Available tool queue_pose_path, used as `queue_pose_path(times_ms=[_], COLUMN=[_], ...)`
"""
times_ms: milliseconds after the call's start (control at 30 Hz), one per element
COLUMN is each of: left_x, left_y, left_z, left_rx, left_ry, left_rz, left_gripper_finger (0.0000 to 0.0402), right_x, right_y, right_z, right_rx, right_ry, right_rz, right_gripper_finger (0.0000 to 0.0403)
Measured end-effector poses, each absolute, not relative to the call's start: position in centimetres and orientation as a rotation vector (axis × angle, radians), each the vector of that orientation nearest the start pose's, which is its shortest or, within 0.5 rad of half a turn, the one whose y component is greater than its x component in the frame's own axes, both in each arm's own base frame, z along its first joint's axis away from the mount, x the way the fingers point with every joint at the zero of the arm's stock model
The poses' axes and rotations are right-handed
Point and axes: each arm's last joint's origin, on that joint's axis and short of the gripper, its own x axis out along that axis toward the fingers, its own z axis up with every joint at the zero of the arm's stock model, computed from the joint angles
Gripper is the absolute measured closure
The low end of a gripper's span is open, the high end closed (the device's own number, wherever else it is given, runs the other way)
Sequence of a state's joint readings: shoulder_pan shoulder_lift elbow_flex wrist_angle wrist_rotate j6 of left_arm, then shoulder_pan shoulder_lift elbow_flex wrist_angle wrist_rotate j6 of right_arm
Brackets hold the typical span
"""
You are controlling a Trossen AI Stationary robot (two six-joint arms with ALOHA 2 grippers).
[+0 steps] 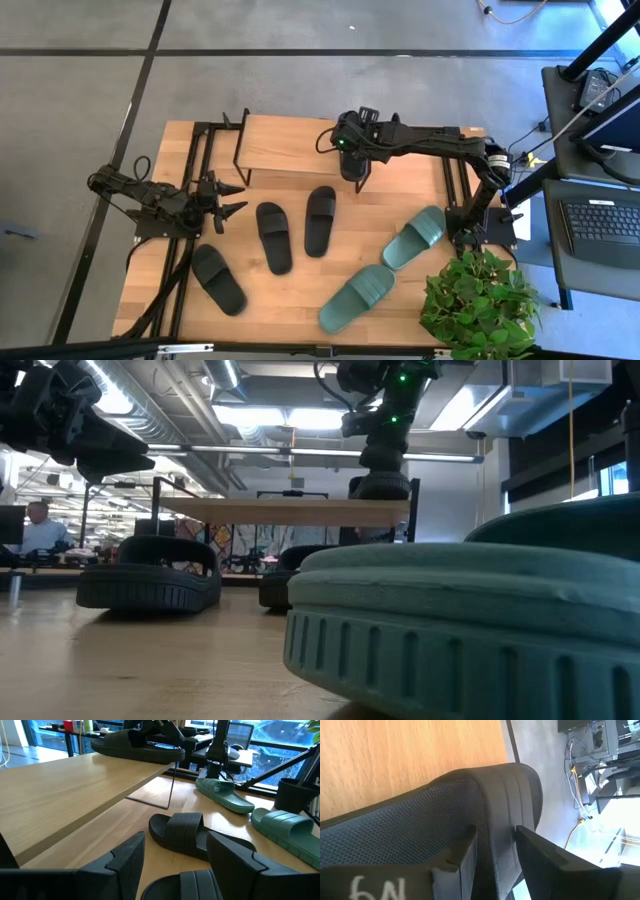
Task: Pick and place slides into the shelf
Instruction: Put the black slide on the shelf
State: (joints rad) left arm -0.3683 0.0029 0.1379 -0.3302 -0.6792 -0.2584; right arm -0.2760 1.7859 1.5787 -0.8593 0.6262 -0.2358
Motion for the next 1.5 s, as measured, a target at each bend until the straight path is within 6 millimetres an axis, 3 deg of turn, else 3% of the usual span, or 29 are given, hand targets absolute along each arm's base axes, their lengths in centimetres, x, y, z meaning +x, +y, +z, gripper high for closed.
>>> queue_pose_path(times_ms=[167, 533, 900, 1133, 1500], left_x=[8.0, 8.0, 8.0, 8.0, 8.0], left_y=[-1.2, -1.2, -1.2, -1.2, -1.2], left_z=[17.9, 17.9, 17.9, 17.9, 17.9], left_rx=[-0.158, -0.158, -0.158, -0.158, -0.158], left_ry=[0.128, 0.128, 0.128, 0.128, 0.128], left_rz=[0.329, 0.329, 0.329, 0.329, 0.329], left_gripper_finger=[0.0198, 0.0198, 0.0198, 0.0198, 0.0198], right_x=[35.2, 35.3, 34.3, 35.0, 36.0], right_y=[-11.7, -11.6, -10.4, -7.0, 1.2], right_z=[29.0, 32.2, 34.7, 36.8, 38.2], right_rx=[-0.383, -0.281, -0.069, 0.037, -0.074], right_ry=[1.192, 1.123, 1.147, 1.081, 0.985], right_rz=[-0.681, -0.678, -0.565, -0.322, -0.102], right_gripper_finger=[0.0257, 0.0147, 0.0135, 0.0134, 0.0134])
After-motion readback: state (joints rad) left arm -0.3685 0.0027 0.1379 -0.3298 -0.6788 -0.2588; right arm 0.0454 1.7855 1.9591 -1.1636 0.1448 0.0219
